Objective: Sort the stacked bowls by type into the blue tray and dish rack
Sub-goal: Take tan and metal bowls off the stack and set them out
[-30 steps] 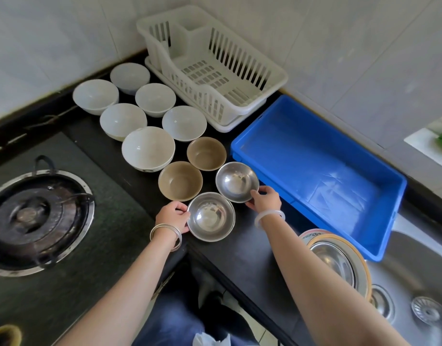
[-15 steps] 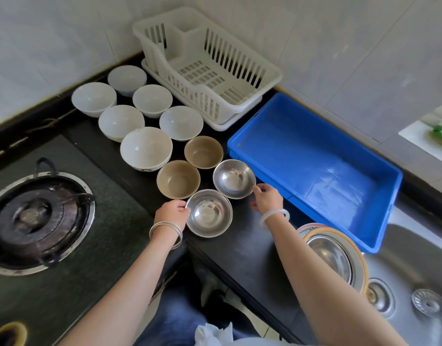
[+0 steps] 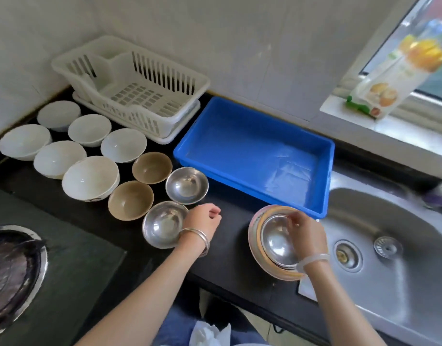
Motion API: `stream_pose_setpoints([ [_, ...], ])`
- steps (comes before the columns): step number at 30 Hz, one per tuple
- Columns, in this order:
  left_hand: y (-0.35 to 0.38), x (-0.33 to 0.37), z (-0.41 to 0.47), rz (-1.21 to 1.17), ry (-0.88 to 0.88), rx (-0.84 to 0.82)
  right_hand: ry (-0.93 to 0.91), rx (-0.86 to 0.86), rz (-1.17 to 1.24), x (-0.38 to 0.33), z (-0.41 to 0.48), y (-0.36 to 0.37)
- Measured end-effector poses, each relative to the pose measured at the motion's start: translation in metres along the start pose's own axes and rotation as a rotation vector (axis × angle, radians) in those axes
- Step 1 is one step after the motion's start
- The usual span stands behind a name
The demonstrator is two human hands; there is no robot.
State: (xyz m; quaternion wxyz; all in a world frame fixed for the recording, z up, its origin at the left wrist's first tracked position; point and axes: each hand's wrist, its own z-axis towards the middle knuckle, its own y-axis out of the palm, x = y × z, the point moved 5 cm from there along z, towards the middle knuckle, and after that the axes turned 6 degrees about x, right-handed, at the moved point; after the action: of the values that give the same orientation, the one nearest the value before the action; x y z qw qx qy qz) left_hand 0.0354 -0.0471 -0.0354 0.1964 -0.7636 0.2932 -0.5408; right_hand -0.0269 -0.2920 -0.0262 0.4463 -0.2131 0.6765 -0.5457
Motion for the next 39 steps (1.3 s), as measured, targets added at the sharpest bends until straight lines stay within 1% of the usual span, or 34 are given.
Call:
stream_pose_setpoints([
  [4, 0.056, 0.035, -0.012, 0.051, 0.086, -0.112, 0.090, 0.009, -0.027, 0.046, -0.017, -0.008],
  [8, 0.089, 0.051, -0.018, 0.064, 0.124, -0.182, 0.207, 0.037, 0.039, 0.066, -0.032, -0.005],
  [12, 0.103, 0.056, -0.015, 0.125, 0.158, -0.196, 0.291, 0.047, 0.143, 0.064, -0.034, 0.002],
  [16, 0.106, 0.054, -0.010, 0.139, 0.173, -0.197, 0.356, 0.055, 0.183, 0.067, -0.030, 0.001],
  [23, 0.110, 0.051, -0.006, 0.134, 0.171, -0.206, 0.315, 0.067, 0.130, 0.067, -0.031, -0.009],
  [28, 0.110, 0.052, -0.005, 0.162, 0.172, -0.212, 0.297, 0.084, 0.026, 0.068, -0.030, -0.014],
  [35, 0.116, 0.056, -0.004, 0.245, 0.175, -0.209, 0.365, 0.179, 0.150, 0.074, -0.028, -0.030],
  [39, 0.119, 0.060, -0.003, 0.297, 0.192, -0.180, 0.423, 0.213, 0.225, 0.081, -0.031, -0.038],
])
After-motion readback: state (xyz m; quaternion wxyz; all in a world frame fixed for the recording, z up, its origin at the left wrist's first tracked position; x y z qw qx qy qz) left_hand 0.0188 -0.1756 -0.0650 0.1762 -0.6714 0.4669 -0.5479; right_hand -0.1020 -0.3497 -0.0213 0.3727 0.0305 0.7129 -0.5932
